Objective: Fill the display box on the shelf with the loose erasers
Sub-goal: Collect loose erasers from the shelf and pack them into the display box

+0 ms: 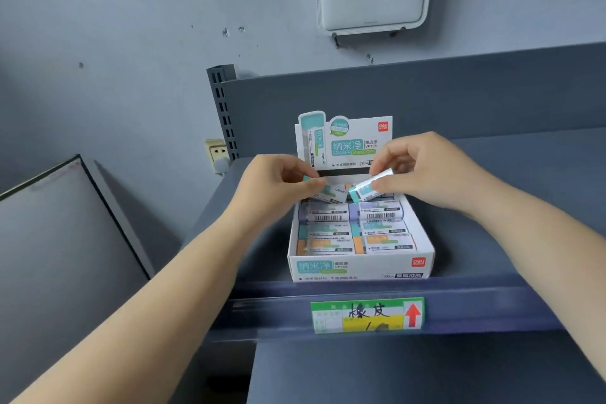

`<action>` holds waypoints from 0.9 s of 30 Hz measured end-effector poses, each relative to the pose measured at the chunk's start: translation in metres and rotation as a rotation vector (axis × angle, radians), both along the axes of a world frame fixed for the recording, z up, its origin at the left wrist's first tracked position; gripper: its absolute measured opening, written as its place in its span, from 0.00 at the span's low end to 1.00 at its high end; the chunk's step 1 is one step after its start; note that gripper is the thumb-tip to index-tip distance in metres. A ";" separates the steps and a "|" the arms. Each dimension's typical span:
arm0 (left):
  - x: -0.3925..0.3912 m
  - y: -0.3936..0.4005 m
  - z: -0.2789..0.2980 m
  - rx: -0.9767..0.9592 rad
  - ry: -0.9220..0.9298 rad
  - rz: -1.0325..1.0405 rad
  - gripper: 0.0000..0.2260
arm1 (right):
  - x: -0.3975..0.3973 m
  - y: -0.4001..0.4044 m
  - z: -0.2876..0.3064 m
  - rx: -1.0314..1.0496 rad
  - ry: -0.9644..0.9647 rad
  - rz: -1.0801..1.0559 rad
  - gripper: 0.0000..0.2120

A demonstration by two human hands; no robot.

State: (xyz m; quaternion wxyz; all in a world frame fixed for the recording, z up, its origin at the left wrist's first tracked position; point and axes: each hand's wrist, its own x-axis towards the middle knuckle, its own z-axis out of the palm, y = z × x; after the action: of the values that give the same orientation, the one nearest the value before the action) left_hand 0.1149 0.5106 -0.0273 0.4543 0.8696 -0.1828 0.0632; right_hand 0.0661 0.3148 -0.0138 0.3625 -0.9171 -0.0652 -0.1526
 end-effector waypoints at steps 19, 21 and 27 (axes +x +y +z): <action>0.007 0.005 -0.010 0.221 -0.197 -0.078 0.07 | 0.004 -0.005 -0.010 -0.180 -0.029 0.037 0.05; 0.008 0.005 -0.010 0.224 -0.184 -0.073 0.06 | 0.004 -0.006 -0.011 -0.175 -0.044 0.041 0.07; 0.004 0.005 -0.008 0.246 -0.177 -0.061 0.08 | 0.001 -0.006 -0.011 -0.162 -0.047 0.110 0.01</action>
State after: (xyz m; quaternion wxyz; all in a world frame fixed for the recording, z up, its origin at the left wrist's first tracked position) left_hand 0.1190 0.5154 -0.0354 0.3279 0.9038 -0.2550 0.1031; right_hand 0.0672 0.3092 -0.0249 0.2932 -0.9346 -0.1362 -0.1481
